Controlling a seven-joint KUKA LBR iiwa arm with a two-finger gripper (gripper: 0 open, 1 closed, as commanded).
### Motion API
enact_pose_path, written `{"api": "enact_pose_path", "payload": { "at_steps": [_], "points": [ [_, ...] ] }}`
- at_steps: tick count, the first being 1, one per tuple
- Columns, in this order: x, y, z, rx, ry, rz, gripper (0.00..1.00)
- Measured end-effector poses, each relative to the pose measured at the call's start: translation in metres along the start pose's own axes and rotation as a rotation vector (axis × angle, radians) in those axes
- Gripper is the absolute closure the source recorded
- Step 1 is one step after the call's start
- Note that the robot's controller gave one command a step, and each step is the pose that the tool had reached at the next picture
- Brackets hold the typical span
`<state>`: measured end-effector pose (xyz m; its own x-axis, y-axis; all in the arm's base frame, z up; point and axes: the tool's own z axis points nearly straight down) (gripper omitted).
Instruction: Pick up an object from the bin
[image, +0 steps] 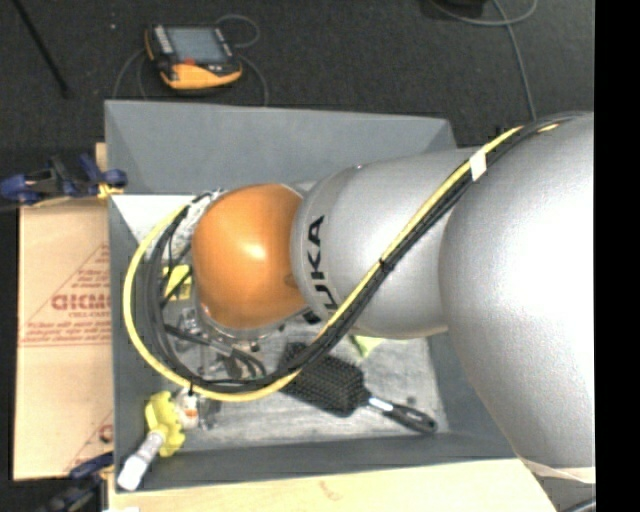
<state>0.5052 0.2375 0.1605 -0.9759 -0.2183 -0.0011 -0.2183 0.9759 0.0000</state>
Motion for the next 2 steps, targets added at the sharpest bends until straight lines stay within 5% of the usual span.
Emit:
{"api": "enact_pose_path", "payload": {
  "at_steps": [2],
  "points": [
    [0.014,0.003,0.09,-0.001,-0.011,-0.317,0.0]
  ]
}}
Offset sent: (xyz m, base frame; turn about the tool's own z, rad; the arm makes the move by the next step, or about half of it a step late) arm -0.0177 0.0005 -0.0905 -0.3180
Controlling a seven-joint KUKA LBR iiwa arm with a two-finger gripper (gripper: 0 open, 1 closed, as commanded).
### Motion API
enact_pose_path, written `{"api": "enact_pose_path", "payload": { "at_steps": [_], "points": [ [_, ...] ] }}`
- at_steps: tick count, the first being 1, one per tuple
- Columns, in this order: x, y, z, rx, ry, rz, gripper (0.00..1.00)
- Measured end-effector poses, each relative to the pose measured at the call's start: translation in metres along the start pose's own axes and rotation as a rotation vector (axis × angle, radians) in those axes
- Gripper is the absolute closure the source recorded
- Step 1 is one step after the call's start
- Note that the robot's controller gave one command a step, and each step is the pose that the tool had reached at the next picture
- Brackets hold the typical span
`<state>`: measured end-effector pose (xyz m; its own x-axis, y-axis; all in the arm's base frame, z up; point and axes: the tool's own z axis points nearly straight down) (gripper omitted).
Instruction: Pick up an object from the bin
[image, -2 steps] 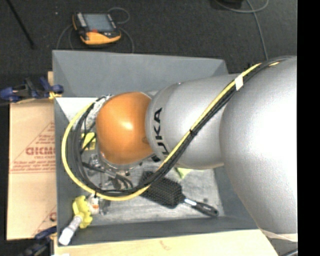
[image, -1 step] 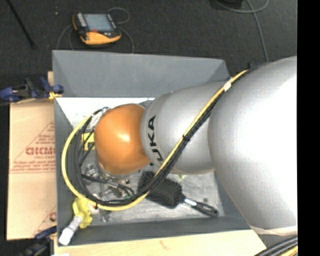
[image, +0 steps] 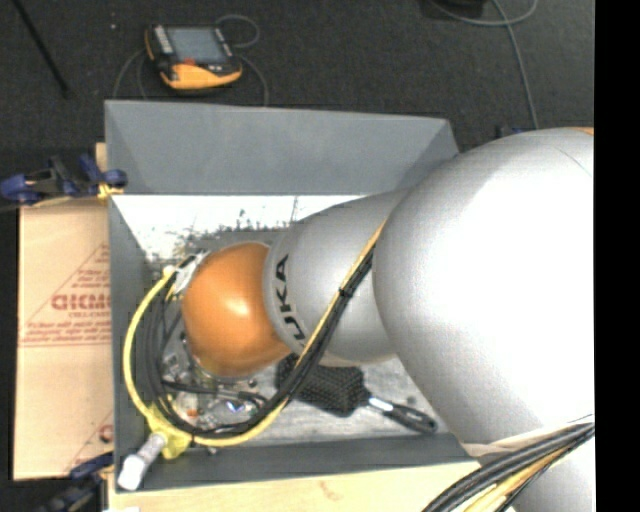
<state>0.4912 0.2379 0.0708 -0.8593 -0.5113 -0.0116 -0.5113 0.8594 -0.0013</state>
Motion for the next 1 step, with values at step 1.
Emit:
{"api": "enact_pose_path", "payload": {
  "at_steps": [1],
  "points": [
    [-0.0013,0.0005,-0.0031,-0.002,-0.001,0.05,1.0]
  ]
}}
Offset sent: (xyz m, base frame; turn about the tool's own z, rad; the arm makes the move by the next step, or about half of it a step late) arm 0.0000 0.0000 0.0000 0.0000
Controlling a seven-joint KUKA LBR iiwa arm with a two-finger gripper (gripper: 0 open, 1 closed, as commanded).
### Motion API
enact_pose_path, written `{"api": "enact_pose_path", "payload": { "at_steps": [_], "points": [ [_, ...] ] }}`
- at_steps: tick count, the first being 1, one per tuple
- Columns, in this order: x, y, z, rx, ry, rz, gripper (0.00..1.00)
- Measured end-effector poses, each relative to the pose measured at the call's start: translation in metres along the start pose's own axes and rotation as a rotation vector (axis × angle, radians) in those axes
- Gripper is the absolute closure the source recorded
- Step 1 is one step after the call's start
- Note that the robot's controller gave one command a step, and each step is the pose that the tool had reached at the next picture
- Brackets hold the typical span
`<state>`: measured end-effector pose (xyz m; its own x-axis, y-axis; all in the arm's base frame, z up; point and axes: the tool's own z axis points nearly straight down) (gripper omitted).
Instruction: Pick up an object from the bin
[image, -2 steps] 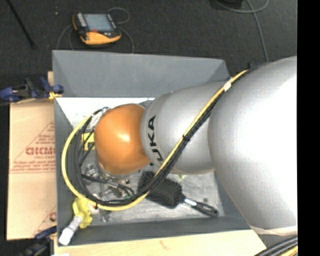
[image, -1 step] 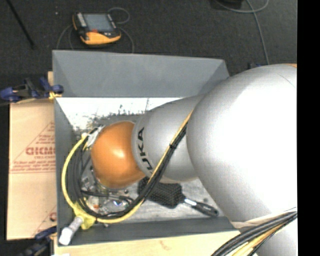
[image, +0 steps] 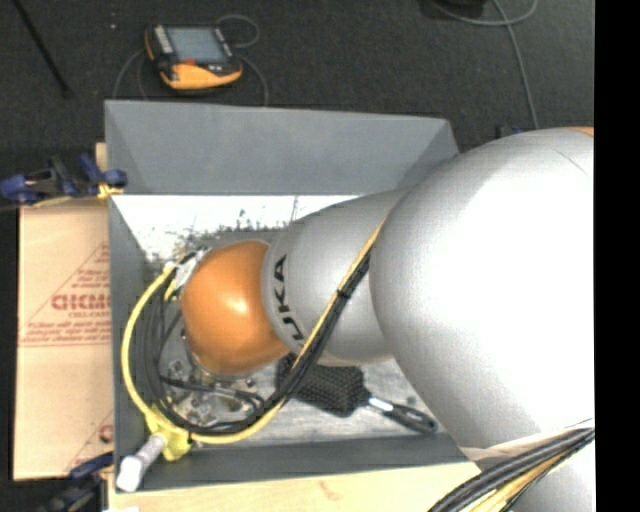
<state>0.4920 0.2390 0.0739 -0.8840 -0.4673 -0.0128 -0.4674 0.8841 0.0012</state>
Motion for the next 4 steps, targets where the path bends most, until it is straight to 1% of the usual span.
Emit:
{"api": "enact_pose_path", "payload": {
  "at_steps": [2,3,4],
  "points": [
    [0.0,0.0,-0.002,0.0,0.002,0.012,1.0],
    [0.001,0.0,-0.008,0.001,0.007,0.011,1.0],
    [0.001,-0.001,-0.015,0.001,0.009,0.012,1.0]
  ]
}}
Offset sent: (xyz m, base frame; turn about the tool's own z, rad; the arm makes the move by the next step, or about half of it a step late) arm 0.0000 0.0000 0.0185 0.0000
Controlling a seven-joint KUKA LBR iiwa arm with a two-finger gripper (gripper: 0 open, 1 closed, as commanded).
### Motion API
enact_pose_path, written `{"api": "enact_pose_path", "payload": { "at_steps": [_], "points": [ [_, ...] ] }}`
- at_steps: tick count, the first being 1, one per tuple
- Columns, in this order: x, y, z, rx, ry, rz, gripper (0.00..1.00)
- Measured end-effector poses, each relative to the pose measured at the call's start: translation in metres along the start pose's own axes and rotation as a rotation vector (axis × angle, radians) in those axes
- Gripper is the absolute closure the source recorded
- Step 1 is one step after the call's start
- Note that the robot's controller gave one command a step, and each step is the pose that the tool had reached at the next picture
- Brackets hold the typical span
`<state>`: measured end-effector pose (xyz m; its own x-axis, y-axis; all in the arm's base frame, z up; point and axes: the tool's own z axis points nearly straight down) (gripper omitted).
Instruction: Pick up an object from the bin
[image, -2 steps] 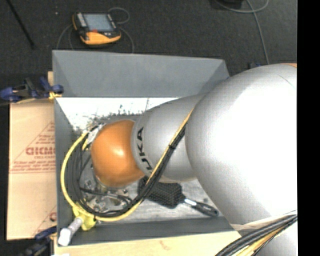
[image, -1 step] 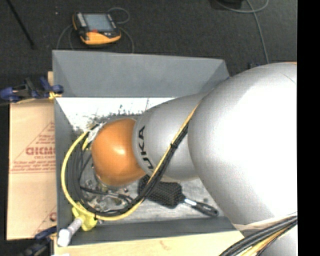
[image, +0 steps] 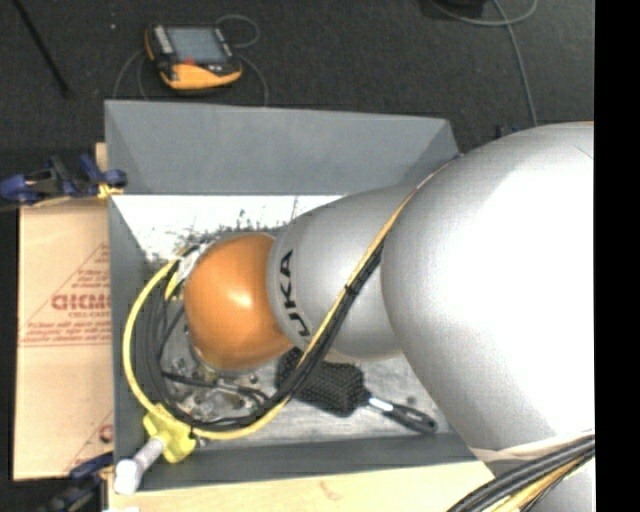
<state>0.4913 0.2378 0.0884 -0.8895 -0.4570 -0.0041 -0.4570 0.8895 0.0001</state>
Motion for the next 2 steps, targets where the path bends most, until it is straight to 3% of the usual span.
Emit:
{"api": "enact_pose_path", "payload": {
  "at_steps": [2],
  "points": [
    [-0.0004,-0.0003,-0.0109,0.0,-0.001,0.0,1.0]
  ]
}}
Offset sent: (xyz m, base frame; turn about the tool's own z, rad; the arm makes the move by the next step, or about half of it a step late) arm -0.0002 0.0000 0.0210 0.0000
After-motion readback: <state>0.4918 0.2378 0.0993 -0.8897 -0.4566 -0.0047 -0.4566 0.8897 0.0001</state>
